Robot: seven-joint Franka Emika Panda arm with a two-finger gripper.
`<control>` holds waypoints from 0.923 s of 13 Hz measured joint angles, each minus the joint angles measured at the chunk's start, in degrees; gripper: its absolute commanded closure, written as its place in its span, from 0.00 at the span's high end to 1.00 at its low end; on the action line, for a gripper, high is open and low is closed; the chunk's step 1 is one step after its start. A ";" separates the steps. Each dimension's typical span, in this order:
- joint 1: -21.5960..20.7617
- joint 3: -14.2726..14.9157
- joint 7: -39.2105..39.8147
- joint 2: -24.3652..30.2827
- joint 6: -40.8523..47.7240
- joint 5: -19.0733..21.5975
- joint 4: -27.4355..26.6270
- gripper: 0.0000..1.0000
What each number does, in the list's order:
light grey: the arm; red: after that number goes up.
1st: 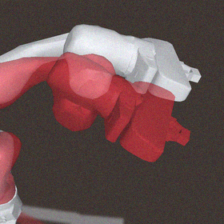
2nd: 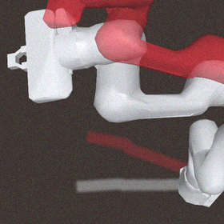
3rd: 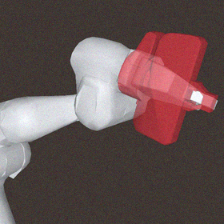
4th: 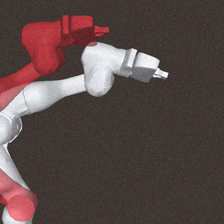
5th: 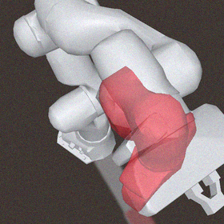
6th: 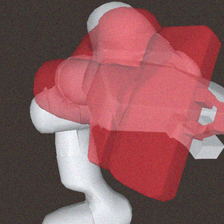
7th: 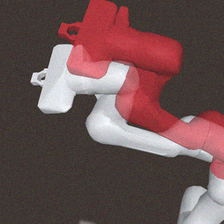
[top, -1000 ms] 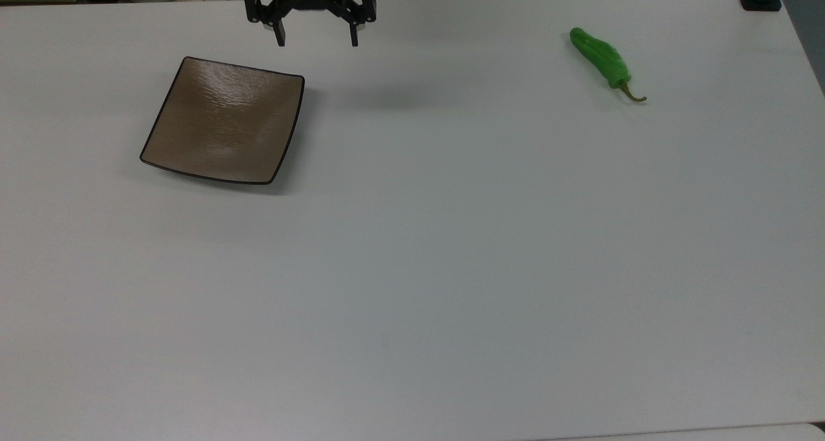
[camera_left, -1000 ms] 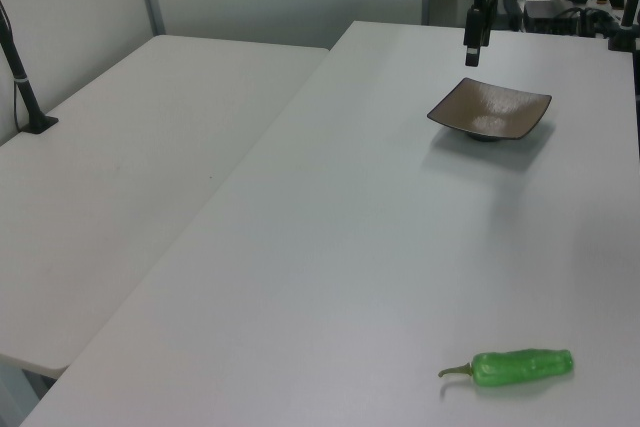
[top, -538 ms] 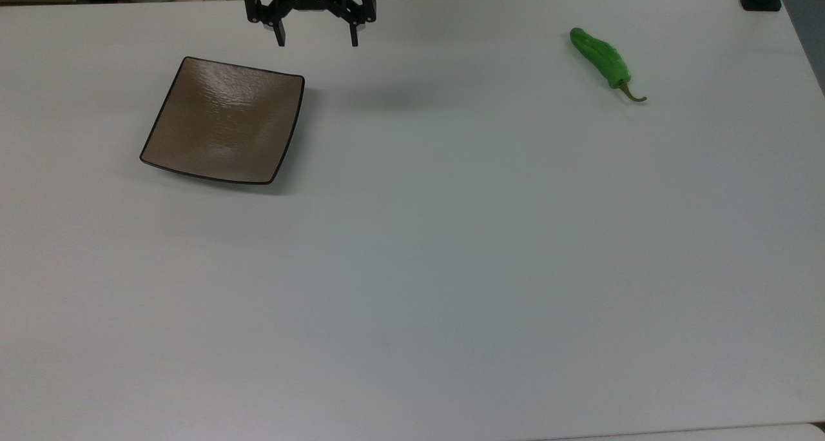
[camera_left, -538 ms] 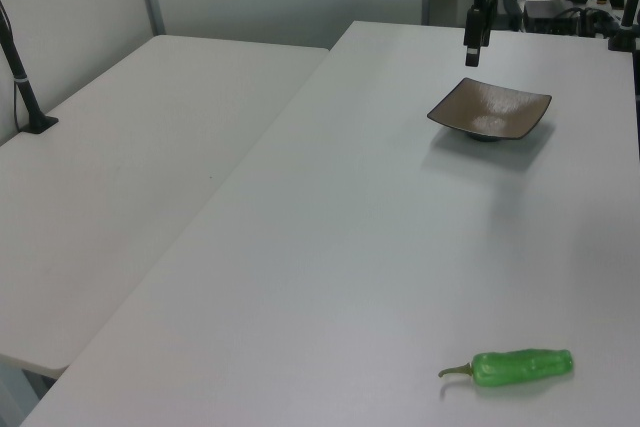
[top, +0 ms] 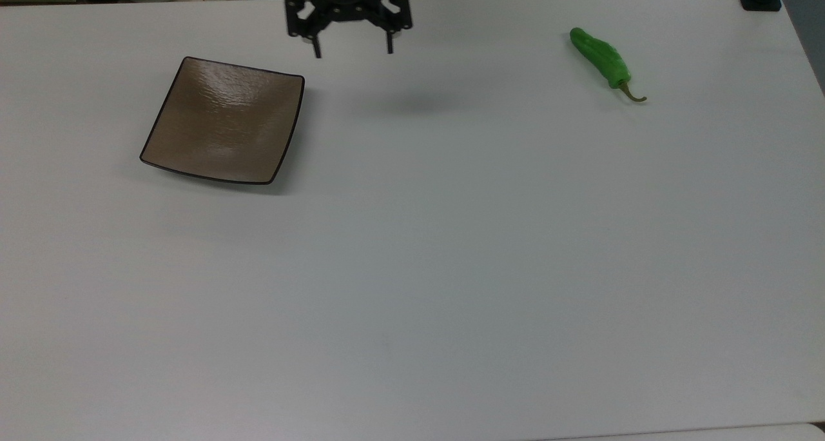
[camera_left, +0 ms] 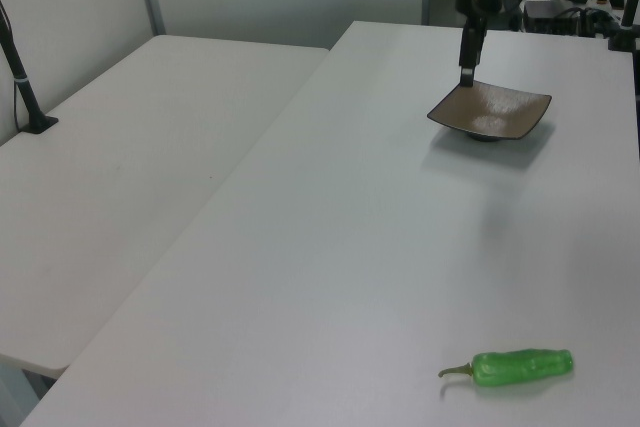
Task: Chili peppers are placed on a ceramic plate
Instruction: 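Move the open gripper over to the green chili pepper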
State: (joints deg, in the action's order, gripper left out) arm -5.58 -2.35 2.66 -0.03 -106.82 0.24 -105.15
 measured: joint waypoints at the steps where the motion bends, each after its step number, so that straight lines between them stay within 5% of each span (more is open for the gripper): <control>1: -0.05 -1.73 -0.13 -0.23 -1.90 0.02 -1.10 1.00; 9: -3.77 -16.19 -12.63 -3.71 -5.15 0.17 -4.69 1.00; 12: -5.55 -19.20 -14.45 -4.26 -5.15 1.56 -5.09 1.00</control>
State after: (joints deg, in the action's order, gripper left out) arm -11.13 -21.55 -11.78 -4.29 -111.97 1.81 -110.25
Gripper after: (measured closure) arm 0.000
